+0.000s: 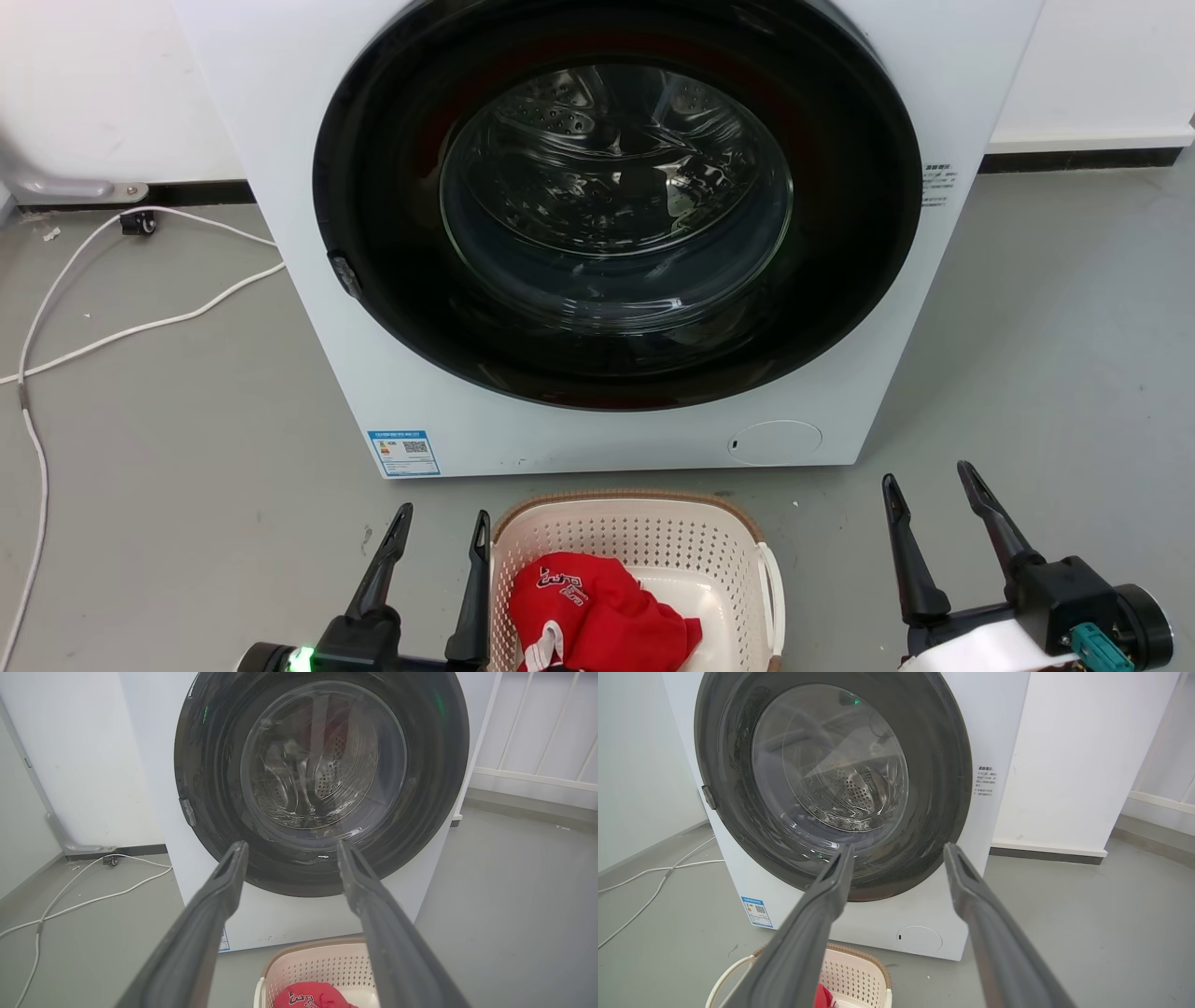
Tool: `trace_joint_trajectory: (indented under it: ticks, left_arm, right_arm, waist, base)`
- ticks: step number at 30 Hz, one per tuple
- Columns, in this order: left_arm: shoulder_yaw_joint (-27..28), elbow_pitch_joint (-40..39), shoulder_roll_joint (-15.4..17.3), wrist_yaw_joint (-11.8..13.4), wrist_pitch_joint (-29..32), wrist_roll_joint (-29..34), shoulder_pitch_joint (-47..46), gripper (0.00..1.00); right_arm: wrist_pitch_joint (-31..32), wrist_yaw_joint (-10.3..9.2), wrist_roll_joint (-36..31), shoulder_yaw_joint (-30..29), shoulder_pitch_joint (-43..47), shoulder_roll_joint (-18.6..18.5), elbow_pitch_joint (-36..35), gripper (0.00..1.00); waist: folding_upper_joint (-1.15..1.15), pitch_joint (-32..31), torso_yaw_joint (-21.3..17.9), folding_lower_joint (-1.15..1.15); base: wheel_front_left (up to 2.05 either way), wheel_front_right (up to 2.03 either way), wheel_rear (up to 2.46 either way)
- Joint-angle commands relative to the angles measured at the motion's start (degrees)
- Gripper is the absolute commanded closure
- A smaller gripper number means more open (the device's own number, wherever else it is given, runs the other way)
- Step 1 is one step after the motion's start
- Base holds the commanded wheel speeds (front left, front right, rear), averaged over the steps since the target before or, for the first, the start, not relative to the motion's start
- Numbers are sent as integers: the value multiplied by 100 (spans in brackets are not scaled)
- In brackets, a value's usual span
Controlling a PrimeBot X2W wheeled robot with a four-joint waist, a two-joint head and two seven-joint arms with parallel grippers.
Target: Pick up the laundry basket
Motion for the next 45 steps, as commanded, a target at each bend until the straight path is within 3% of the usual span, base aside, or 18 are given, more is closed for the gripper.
trace_joint_trajectory:
  ticks: [1, 23, 33, 45]
  left_arm:
    - [30, -2, -8, -31, -30, -21, 72, 0]
    - [21, 196, -24, -116, -29, -137, 40, 0]
    - [224, 712, -22, -308, -23, -271, -783, 0]
    - [664, 2571, 172, -712, -23, -340, -2555, 0]
  right_arm:
    - [-12, -2, 24, -1, 41, 3, 16, 0]
    - [-12, -2, 154, 8, -30, 3, 184, 0]
    - [-12, -2, 309, 4, -673, 3, 487, 0]
    - [114, -2, 251, 70, -2091, 4, 1966, 0]
  waist:
    - [0, -1, -2, 0]
    - [0, 284, -12, 0]
    - [0, 1611, 11, 0]
    - [0, 3068, -13, 0]
  base:
    - [0, 0, 0]
    - [0, 0, 0]
    - [0, 0, 0]
    - [0, 0, 0]
